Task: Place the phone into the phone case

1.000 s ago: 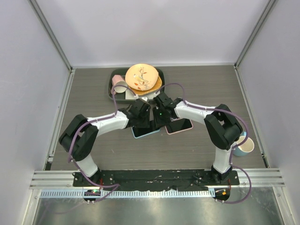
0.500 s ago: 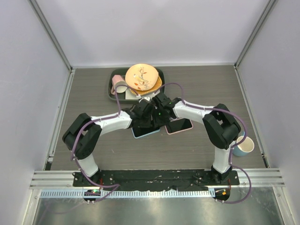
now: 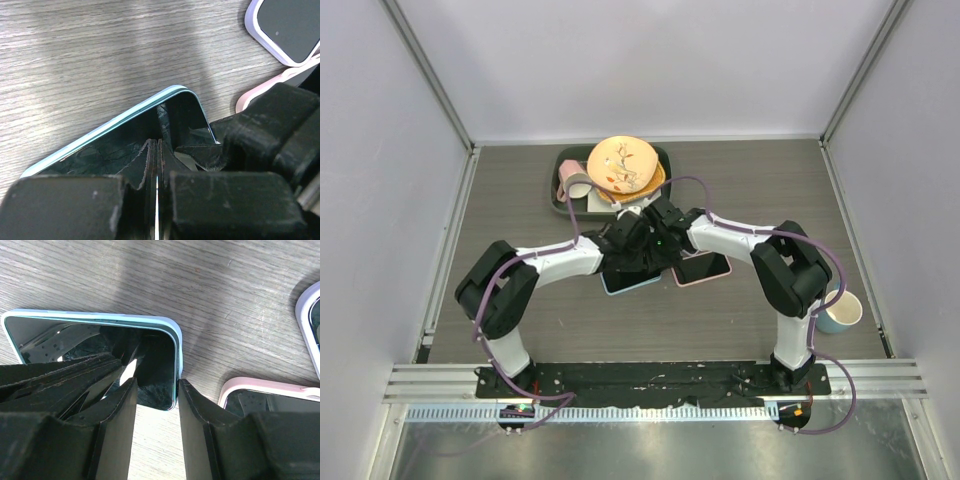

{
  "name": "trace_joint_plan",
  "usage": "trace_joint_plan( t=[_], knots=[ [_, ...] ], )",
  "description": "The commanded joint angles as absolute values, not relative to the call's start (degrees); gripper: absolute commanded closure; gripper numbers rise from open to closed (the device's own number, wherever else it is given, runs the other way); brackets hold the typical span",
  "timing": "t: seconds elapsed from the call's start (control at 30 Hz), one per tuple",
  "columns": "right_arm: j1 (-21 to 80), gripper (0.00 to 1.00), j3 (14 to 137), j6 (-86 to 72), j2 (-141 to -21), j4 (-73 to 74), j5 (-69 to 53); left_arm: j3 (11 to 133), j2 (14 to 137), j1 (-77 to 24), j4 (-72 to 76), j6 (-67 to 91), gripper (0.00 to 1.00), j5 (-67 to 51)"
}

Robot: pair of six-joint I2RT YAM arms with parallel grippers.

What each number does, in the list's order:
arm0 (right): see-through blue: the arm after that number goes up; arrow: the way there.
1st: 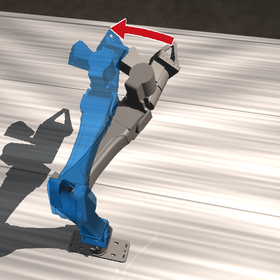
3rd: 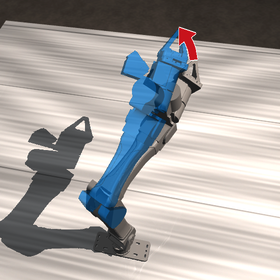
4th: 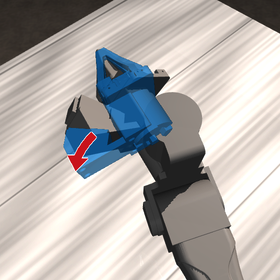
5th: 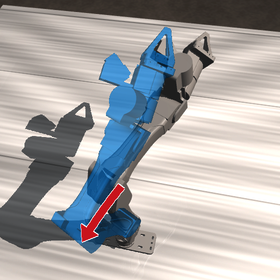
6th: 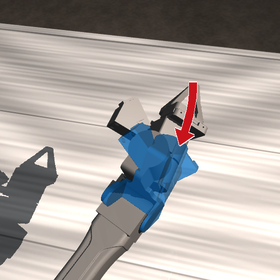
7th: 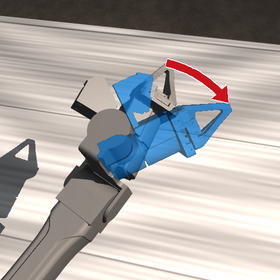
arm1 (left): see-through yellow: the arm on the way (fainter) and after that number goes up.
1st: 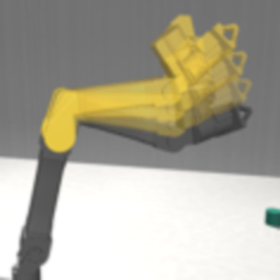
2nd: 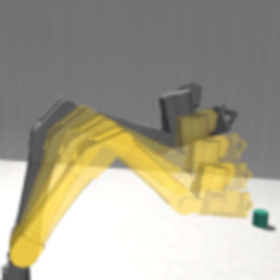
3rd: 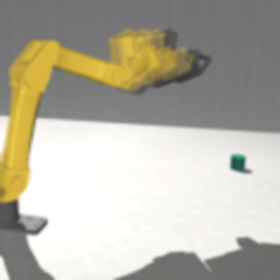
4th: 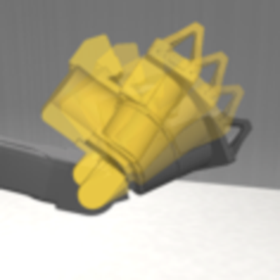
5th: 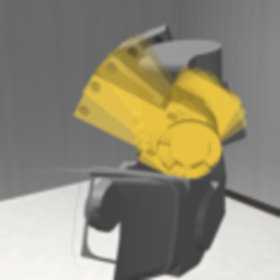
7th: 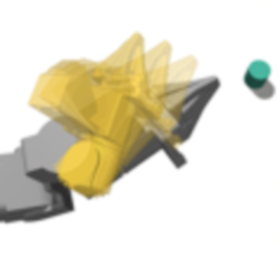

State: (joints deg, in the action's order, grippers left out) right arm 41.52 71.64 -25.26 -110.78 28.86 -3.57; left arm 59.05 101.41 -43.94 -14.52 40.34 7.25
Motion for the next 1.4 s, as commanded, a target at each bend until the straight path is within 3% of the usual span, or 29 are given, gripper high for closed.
trace_joint_plan(
  t=[0.0, 0.07, 0.1, 0.23, 0.4, 0.63, 0.93, 1.37],
  knots=[
    [44.0, 0.58, 63.9, -21.4, -125.4, 34.6, 6.5, 52.8, 103.6, -44.4, -23.5, 40.4, 0.96, 7.1],
    [43.9, 0.57, 63.9, -21.5, -124.0, 33.8, 5.9, 51.8, 100.7, -44.1, -22.4, 40.9, 0.89, 7.0],
    [43.9, 0.57, 64.1, -21.7, -123.3, 33.3, 5.5, 50.7, 99.3, -43.9, -21.7, 41.0, 0.77, 7.1],
    [43.7, 0.54, 64.4, -22.1, -118.4, 32.4, 7.8, 47.5, 89.5, -43.1, -21.4, 41.7, 0.53, 9.7],
    [43.4, 0.51, 63.1, -22.3, -112.9, 29.6, 7.8, 42.2, 80.3, -41.8, -20.5, 43.1, 0.42, 11.1],
    [41.7, 0.5, 58.7, -23.2, -105.6, 24.5, 1.8, 34.8, 73.3, -38.0, -16.4, 45.3, 0.38, 8.2],
    [36.0, 0.51, 55.3, -23.4, -103.1, 20.7, -7.0, 31.2, 82.0, -29.8, -3.5, 45.6, 0.4, -8.8],
    [39.0, 0.64, 51.5, -23.1, -102.3, 13.9, -21.0, 39.9, 89.8, -26.5, -6.0, 41.8, 0.44, -9.1]
  ],
)
